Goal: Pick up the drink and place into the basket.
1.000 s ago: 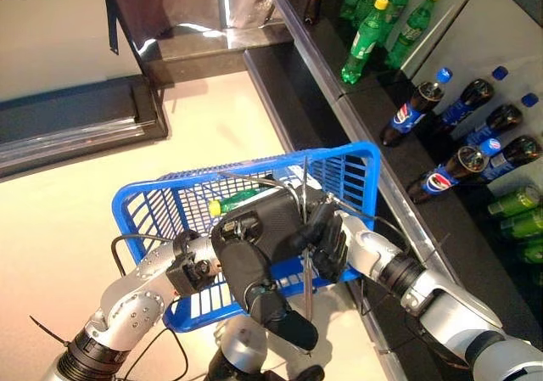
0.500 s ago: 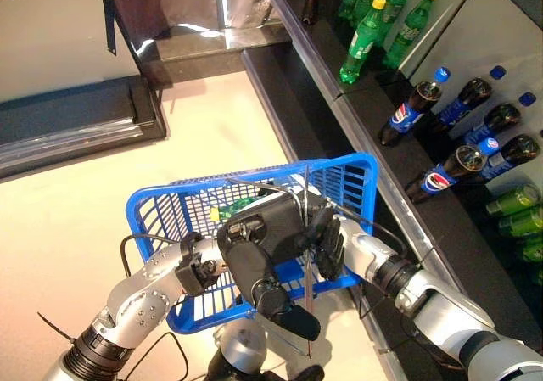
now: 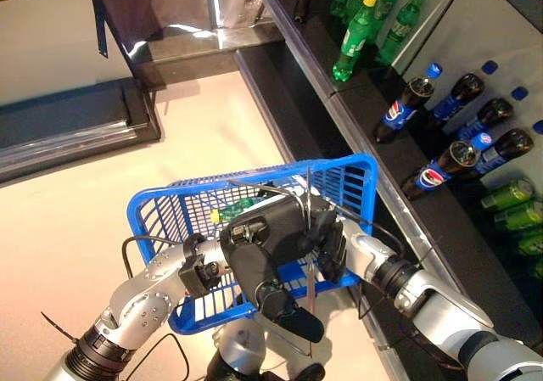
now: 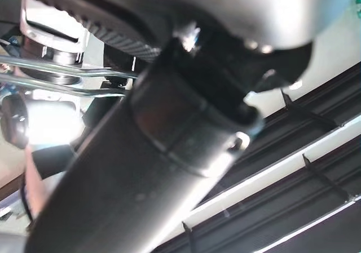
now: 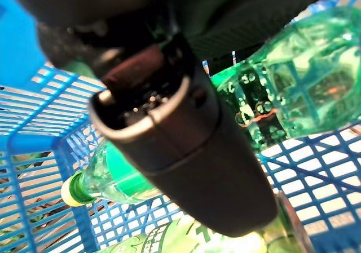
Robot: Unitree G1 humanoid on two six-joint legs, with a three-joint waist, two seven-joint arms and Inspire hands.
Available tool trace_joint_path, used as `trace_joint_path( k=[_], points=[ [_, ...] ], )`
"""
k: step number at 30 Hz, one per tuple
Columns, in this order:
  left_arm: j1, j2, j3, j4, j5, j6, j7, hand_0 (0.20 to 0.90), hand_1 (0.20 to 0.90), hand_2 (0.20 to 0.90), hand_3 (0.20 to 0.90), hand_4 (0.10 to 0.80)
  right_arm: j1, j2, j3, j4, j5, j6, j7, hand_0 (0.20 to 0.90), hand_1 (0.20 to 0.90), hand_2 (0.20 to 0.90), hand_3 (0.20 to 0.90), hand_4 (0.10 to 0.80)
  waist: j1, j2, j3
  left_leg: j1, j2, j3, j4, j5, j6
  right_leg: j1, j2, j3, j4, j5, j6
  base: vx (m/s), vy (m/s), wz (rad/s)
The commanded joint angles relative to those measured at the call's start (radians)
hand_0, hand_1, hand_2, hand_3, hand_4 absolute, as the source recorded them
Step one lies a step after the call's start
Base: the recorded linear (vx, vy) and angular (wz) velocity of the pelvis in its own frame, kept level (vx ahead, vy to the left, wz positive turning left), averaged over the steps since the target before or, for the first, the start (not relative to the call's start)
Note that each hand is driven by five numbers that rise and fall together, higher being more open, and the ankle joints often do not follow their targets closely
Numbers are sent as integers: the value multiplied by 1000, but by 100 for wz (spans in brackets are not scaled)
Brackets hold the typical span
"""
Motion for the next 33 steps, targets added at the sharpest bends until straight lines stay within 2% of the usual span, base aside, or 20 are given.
trace_joint_path(
  k=[1, 10, 13, 14, 17, 20, 28, 33],
  points=[
    [-152, -232, -73, -109, -108, -245, -38, 300, 300, 300, 200, 100, -40, 92, 29, -2, 102, -38, -95, 900, 900, 900, 900, 800, -18, -8, -356, 4, 1, 62, -57, 1, 22, -7, -7, 40, 47, -19, 4, -13, 16, -3],
    [-76, -251, 29, -43, -83, -299, 100, 300, 300, 300, 200, 100, 33, 40, -29, -173, 168, 11, -138, 900, 900, 900, 900, 800, -58, 4, -351, 13, 13, 88, -57, -6, 22, -22, -14, 71, 48, -17, 10, -22, 10, -9],
    [-45, -187, 121, -18, -165, -318, 91, 300, 300, 300, 200, 100, 82, -13, -55, -248, 178, -8, -135, 900, 900, 900, 900, 800, -81, 17, -352, 18, 22, 108, -57, -10, 20, -27, -18, 88, 45, -19, 13, -46, 59, -11],
    [-14, -176, 184, -35, -185, -301, 97, 300, 300, 300, 200, 100, 135, -45, -80, -301, 171, -24, -133, 900, 900, 900, 900, 800, -90, 25, -355, 19, 25, 116, -57, -12, 19, -32, -23, 95, 45, -20, 18, -51, 63, -27],
    [45, -195, 278, -87, -191, -253, 117, 300, 300, 300, 200, 100, 212, -62, -126, -386, 145, -14, -135, 900, 900, 900, 900, 800, -96, 33, -352, 21, 30, 119, -57, -15, 19, -34, -27, 100, 43, -23, 23, -46, 30, -24],
    [90, -221, 327, -115, -178, -229, 140, 300, 300, 300, 200, 100, 252, -70, -163, -442, 149, -10, -143, 900, 900, 900, 900, 800, -99, 38, -347, 26, 34, 119, -57, -17, 19, -30, -26, 102, 39, -24, 21, -9, 2, -4],
    [148, -253, 398, -109, -146, -236, 222, 300, 300, 300, 200, 100, 328, -124, -248, -622, 161, -12, -140, 900, 900, 900, 900, 800, -129, 49, -342, 35, 47, 143, -57, -20, 19, -28, -26, 109, 38, -26, 19, -19, 10, -8],
    [152, -255, 405, -89, -116, -246, 257, 300, 300, 300, 200, 100, 336, -145, -278, -676, 188, -25, -148, 900, 900, 900, 900, 800, -143, 53, -338, 39, 48, 152, -57, -21, 19, -26, -28, 109, 36, -25, 19, -18, 10, -3]
  ],
)
